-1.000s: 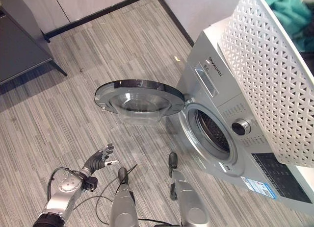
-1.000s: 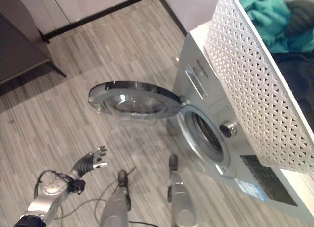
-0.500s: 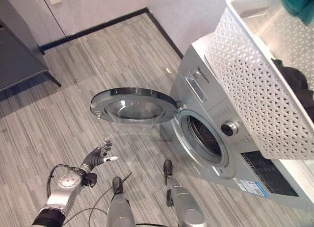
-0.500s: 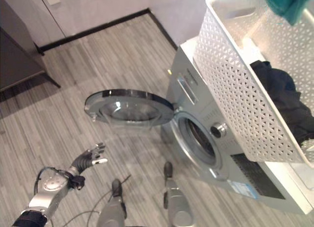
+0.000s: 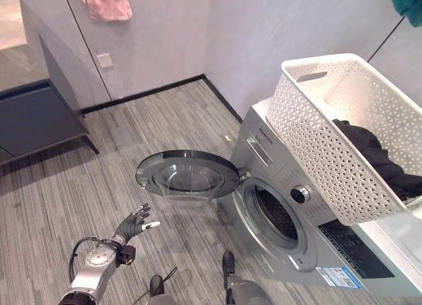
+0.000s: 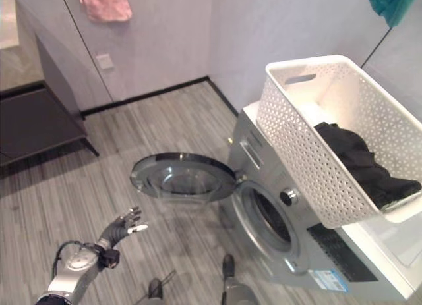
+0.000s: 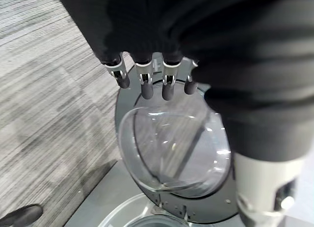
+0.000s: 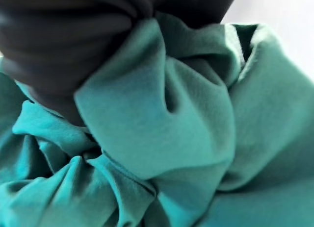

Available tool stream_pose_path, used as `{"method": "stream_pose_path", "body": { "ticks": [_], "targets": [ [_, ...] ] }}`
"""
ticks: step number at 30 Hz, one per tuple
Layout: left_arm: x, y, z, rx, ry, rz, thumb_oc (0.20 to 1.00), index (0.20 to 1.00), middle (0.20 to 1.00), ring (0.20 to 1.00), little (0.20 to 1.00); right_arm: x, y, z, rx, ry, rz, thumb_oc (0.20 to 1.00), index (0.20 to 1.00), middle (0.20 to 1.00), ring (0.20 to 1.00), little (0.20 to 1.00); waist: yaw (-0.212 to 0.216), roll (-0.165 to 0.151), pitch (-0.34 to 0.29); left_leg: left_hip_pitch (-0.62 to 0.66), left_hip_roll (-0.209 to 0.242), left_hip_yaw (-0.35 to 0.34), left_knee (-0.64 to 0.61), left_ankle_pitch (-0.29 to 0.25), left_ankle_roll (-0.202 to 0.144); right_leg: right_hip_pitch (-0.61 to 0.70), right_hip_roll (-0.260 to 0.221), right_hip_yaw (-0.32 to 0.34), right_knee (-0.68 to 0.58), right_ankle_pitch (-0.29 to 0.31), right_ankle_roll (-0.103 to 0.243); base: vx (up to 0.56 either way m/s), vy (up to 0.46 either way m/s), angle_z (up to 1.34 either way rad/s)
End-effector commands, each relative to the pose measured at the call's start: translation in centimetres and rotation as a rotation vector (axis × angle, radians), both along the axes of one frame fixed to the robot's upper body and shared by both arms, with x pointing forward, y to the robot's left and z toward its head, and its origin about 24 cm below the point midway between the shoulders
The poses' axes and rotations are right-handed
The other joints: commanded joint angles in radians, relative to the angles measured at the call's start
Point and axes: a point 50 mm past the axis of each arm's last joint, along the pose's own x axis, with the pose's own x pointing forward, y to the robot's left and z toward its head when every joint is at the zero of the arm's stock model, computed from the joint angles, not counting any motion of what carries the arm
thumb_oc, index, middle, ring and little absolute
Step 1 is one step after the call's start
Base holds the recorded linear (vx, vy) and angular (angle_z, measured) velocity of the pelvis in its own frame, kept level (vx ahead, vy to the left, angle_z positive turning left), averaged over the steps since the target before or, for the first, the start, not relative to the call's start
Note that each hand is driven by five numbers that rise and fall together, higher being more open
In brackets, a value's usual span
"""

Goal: Grab the laundry basket,head to the washer,open it,put in the laundry and shut it.

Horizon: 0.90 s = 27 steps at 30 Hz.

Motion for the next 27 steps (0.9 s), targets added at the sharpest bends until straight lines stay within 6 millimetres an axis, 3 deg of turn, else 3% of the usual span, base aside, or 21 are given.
{"method": "stream_pose_path", "body": {
  "ticks": [1, 9, 17, 19, 23, 24, 25, 27],
  "targets": [
    [1.4, 0.6, 1.8, 0.068, -0.109, -0.015, 1.000, 1.000, 1.000, 1.000, 1.000, -4.7, -1.0, 2.4, -0.006, -0.250, -0.074, 0.200, 0.200, 0.200, 0.200, 0.200, 0.001, -0.032, 0.000, -0.024, 0.016, -0.028, 0.147, -0.162, 0.041, 0.021, -0.064, 0.024, 0.111, -0.110, 0.055, 0.00, 0.000, 0.00],
    [0.6, 0.2, 1.1, 0.043, -0.114, 0.045, 1.000, 1.000, 1.000, 1.000, 1.000, -6.1, 1.1, -0.9, -0.153, -0.322, -0.003, 0.200, 0.200, 0.200, 0.200, 0.200, -0.031, -0.024, -0.051, 0.031, -0.017, -0.001, 0.180, -0.227, 0.084, 0.047, -0.083, 0.069, 0.104, -0.100, 0.082, 0.03, 0.107, -0.09],
    [-0.2, 1.0, 0.9, 0.060, -0.098, 0.072, 1.000, 1.000, 1.000, 1.000, 1.000, -8.2, 1.1, -3.8, -0.225, -0.320, -0.047, 0.200, 0.200, 0.200, 0.200, 0.200, -0.060, -0.047, -0.077, 0.069, -0.058, 0.039, 0.192, -0.262, 0.129, 0.031, -0.112, 0.123, 0.114, -0.070, 0.124, -0.03, 0.144, -0.25],
    [-1.0, 1.2, 0.1, 0.054, -0.065, 0.091, 1.000, 1.000, 1.000, 1.000, 1.000, -8.7, 0.1, -4.7, -0.222, -0.284, -0.105, 0.200, 0.200, 0.200, 0.200, 0.200, -0.090, -0.046, -0.081, 0.092, -0.080, 0.063, 0.173, -0.272, 0.146, 0.017, -0.124, 0.142, 0.128, -0.055, 0.148, -0.06, 0.234, -0.38],
    [-3.1, 1.6, -1.7, 0.029, 0.022, 0.149, 1.000, 1.000, 1.000, 1.000, 1.000, -9.8, -4.3, -9.3, -0.108, -0.130, -0.239, 0.200, 0.200, 0.200, 0.200, 0.200, -0.157, -0.055, -0.073, 0.141, -0.115, 0.117, 0.133, -0.273, 0.175, -0.020, -0.132, 0.192, 0.152, 0.015, 0.174, -0.07, 0.160, -0.29],
    [-3.0, 1.6, -1.7, 0.037, 0.022, 0.135, 1.000, 1.000, 1.000, 1.000, 1.000, -10.3, -4.5, -9.6, -0.103, -0.127, -0.250, 0.200, 0.200, 0.200, 0.200, 0.200, -0.142, -0.065, -0.073, 0.139, -0.119, 0.121, 0.129, -0.262, 0.174, -0.025, -0.135, 0.197, 0.150, 0.024, 0.174, -0.02, 0.105, -0.60],
    [-3.4, 1.5, -2.0, 0.023, 0.031, 0.149, 1.000, 1.000, 1.000, 1.000, 1.000, -10.3, -5.2, -10.9, -0.071, -0.077, -0.259, 0.200, 0.200, 0.200, 0.200, 0.200, -0.157, -0.056, -0.069, 0.149, -0.120, 0.127, 0.124, -0.270, 0.180, -0.030, -0.129, 0.207, 0.156, 0.032, 0.176, -0.04, 0.099, -0.74],
    [-4.6, 1.9, -2.7, 0.030, 0.067, 0.170, 1.000, 1.000, 1.000, 1.000, 1.000, -11.7, -8.1, -16.4, 0.087, 0.117, -0.322, 0.200, 0.200, 0.200, 0.200, 0.200, -0.188, -0.052, -0.059, 0.177, -0.135, 0.173, 0.104, -0.279, 0.200, -0.054, -0.113, 0.239, 0.152, 0.059, 0.176, -0.04, 0.147, -0.41]
  ]
}}
